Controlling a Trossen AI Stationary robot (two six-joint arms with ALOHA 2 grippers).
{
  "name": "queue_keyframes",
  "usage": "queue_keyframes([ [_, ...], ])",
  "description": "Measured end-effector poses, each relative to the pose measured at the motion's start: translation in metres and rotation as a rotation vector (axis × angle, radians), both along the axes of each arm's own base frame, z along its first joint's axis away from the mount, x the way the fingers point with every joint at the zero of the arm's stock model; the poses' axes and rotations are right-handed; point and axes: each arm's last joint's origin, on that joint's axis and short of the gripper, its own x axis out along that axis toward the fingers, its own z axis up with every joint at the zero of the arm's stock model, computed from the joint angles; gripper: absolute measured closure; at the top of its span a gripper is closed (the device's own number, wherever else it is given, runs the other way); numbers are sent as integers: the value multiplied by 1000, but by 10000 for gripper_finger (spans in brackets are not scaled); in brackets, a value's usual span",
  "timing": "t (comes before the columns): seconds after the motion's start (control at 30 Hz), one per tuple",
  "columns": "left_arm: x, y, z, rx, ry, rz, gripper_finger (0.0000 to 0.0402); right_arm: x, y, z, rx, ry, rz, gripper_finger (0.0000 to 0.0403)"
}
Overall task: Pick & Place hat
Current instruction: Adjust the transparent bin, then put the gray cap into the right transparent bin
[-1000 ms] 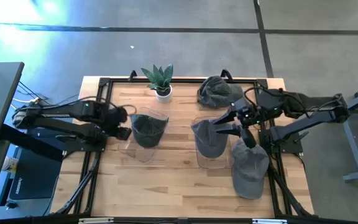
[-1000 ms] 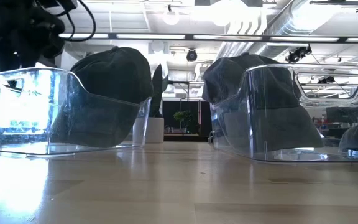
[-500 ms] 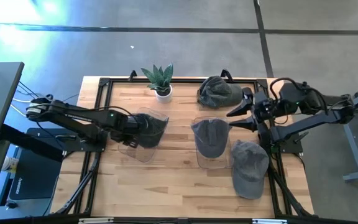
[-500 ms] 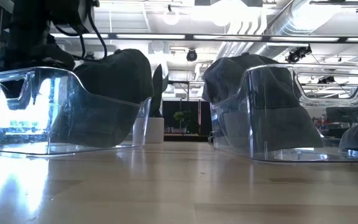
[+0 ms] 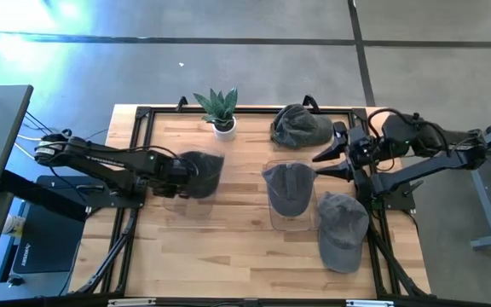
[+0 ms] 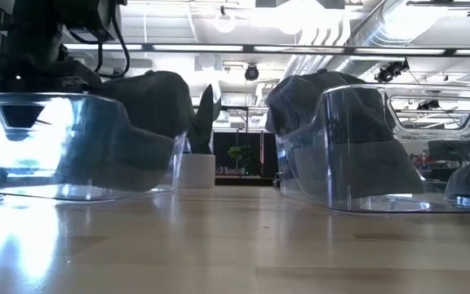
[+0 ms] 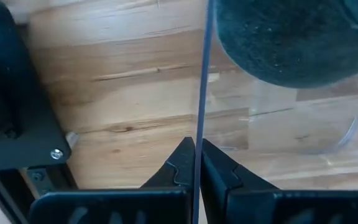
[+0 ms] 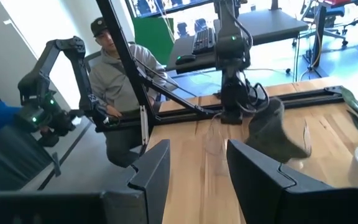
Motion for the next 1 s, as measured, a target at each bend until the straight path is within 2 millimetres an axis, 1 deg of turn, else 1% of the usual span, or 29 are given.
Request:
queue_keyframes([
  [0.23, -10, -18, 1, 9, 67, 68, 399, -1, 0, -4, -2, 42, 17, 249],
  [0.5, -15, -37, 1, 14, 80, 131, 399, -1, 1, -4, -18, 42, 28, 249],
  [0.63, -17, -42, 1, 17, 81, 118, 399, -1, 1, -4, -19, 41, 28, 249],
  [0.73, -17, -42, 1, 17, 81, 125, 395, -1, 1, -4, -18, 41, 27, 249],
  [0.83, -19, -42, 1, 20, 87, 108, 371, -1, 0, -4, -8, 43, 25, 249],
  [1.0, -28, -39, 7, 13, 87, 72, 299, -1, 0, -4, 9, 47, 21, 249],
])
